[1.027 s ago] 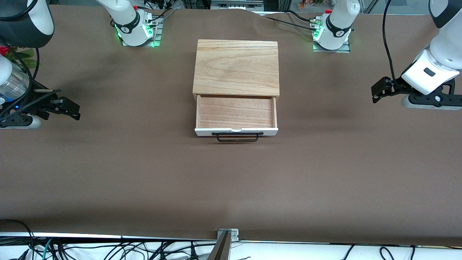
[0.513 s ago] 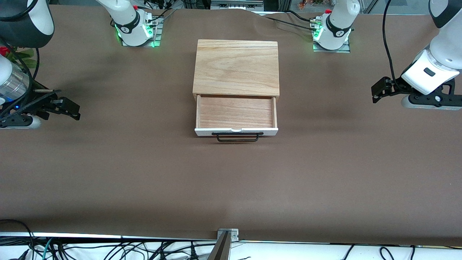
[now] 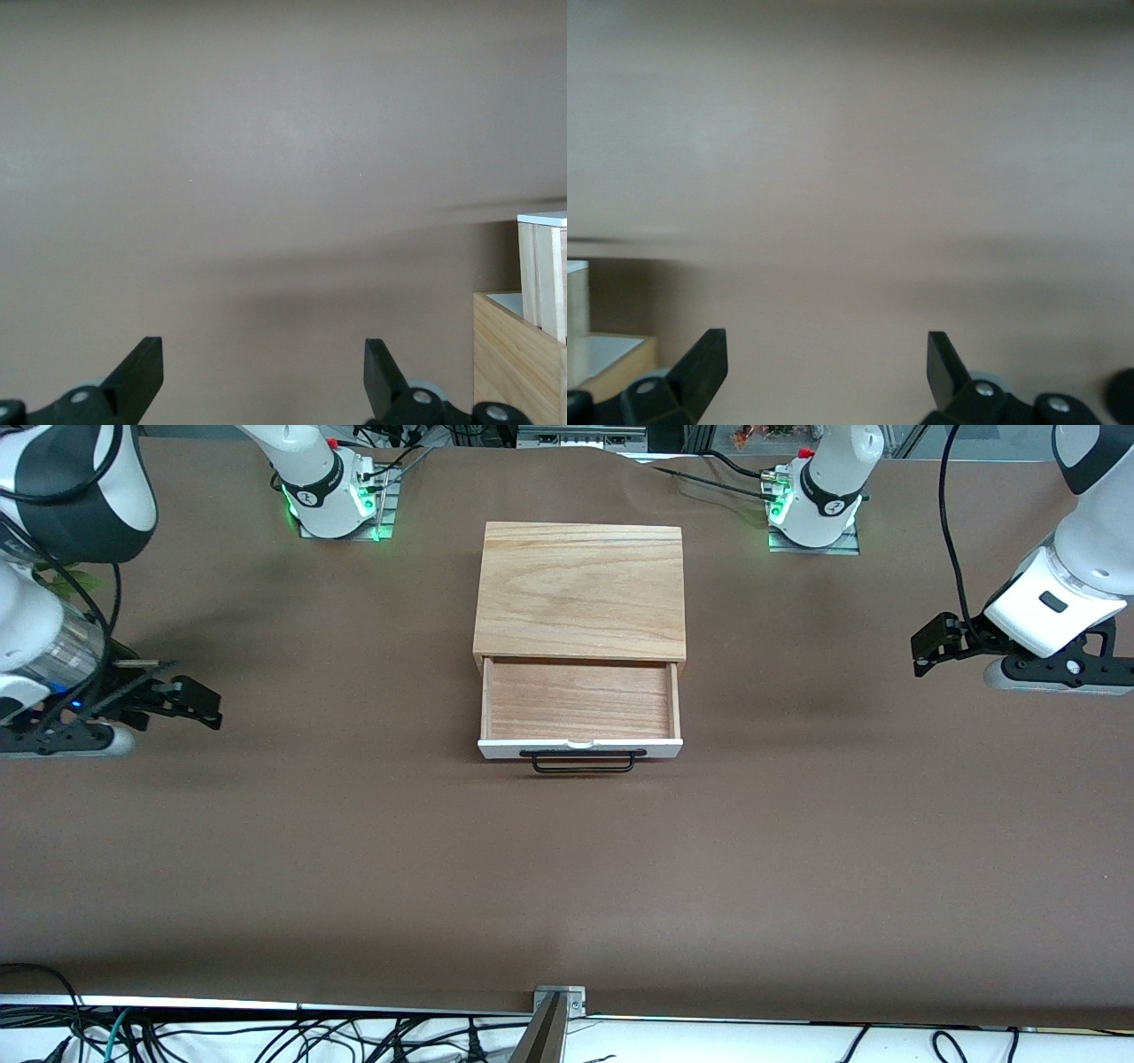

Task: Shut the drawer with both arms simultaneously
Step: 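Move the right gripper and the left gripper toward the drawer front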

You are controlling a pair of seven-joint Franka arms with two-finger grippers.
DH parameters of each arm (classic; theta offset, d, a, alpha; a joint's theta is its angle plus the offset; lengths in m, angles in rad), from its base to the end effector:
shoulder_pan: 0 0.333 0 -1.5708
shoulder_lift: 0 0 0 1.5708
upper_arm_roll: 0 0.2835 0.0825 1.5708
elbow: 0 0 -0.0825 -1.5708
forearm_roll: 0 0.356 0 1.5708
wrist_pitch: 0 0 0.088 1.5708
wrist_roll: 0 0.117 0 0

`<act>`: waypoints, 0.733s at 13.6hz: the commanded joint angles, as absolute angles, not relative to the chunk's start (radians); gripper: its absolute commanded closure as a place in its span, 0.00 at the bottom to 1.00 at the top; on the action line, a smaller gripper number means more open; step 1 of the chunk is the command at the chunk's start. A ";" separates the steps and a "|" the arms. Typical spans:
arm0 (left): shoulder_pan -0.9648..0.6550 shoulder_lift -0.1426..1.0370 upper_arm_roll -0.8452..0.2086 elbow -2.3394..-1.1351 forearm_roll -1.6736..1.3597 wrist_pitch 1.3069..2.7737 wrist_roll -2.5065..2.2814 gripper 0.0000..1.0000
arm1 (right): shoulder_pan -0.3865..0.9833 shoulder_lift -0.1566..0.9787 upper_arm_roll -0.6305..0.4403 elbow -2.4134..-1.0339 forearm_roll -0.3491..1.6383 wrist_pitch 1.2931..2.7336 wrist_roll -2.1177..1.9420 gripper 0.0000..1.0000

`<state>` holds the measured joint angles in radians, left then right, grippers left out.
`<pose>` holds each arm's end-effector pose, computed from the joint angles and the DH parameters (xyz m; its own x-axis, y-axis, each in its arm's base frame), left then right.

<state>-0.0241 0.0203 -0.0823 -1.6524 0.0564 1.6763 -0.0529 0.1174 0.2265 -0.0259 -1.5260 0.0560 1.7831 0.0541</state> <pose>0.5368 -0.0509 0.5441 0.9982 -0.0595 0.0064 -0.0590 -0.9968 -0.0542 0.5975 0.0616 0.4934 0.9993 0.0265 0.0277 0.0279 -0.9983 -0.0508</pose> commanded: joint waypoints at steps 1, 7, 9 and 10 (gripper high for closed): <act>-0.012 0.011 -0.087 -1.654 0.028 1.664 -0.029 0.00 | 0.158 0.319 -0.026 -1.491 0.155 1.834 0.051 0.00; -0.072 0.095 -0.124 -1.629 -0.044 1.667 -0.015 0.00 | 0.301 0.457 0.001 -1.489 0.279 2.045 0.066 0.00; -0.090 0.191 -0.126 -1.589 -0.101 1.677 -0.014 0.00 | 0.339 0.500 0.012 -1.468 0.324 2.109 0.058 0.00; -0.113 0.249 -0.126 -1.553 -0.132 1.680 -0.015 0.00 | 0.350 0.526 0.015 -1.442 0.328 2.123 0.057 0.00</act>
<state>-0.0860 0.1312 -0.1290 -1.6442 -0.0809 1.6833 -0.0311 0.3366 0.4765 0.0101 -1.5106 0.2974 2.1078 0.0616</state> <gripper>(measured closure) 0.000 0.000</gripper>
